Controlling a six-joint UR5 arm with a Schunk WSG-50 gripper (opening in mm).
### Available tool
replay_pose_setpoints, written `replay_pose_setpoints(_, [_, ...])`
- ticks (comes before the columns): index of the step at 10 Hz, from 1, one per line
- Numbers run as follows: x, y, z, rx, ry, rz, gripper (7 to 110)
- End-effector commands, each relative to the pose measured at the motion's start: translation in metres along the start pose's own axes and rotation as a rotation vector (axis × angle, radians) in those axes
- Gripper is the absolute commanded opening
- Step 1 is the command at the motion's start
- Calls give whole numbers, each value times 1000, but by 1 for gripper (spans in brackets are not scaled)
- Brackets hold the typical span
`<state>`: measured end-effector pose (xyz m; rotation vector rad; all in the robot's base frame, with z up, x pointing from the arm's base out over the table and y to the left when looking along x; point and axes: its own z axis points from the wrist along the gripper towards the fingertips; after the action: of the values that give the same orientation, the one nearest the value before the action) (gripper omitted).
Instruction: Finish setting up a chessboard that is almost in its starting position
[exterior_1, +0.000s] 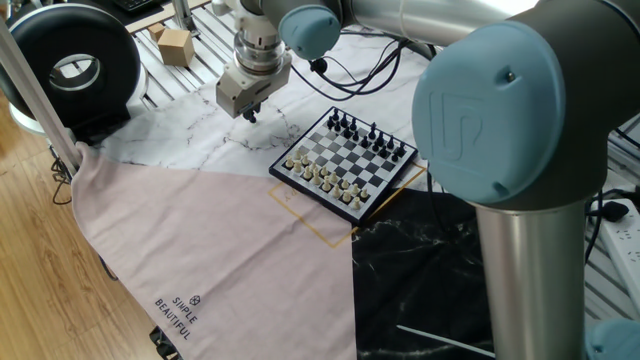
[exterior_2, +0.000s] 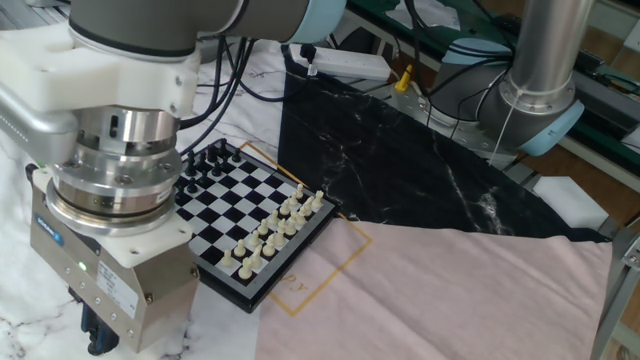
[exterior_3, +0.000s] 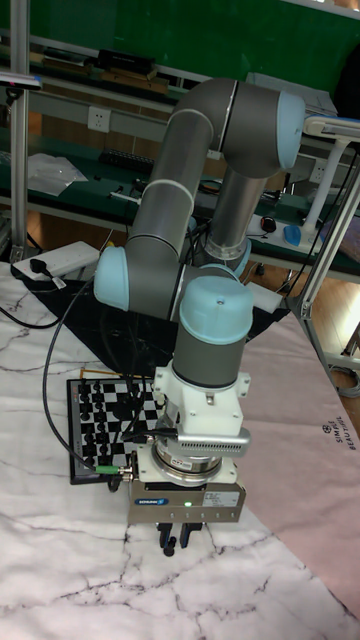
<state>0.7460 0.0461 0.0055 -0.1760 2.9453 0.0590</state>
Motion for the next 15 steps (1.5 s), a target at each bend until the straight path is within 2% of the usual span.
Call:
replay_pose_setpoints(1, [2, 0, -1, 0, 13, -7, 22])
replay_pose_setpoints(4, [10, -12, -7, 64, 51, -31, 22])
replay_pose_setpoints(5, [16, -21, -17, 99, 71, -42, 22])
replay_pose_setpoints(6, [22, -19, -17, 92, 94, -40, 22])
replay_pose_setpoints(8, [28, -8, -17, 48, 117, -25, 22])
replay_pose_setpoints(11, [23, 6, -16, -11, 97, -13, 22])
replay_pose_setpoints(12, [24, 1, -16, 11, 103, -16, 22])
replay_pose_setpoints(14, [41, -14, -19, 67, 171, -46, 22])
replay_pose_setpoints(15, [45, -15, -20, 70, 188, -52, 22])
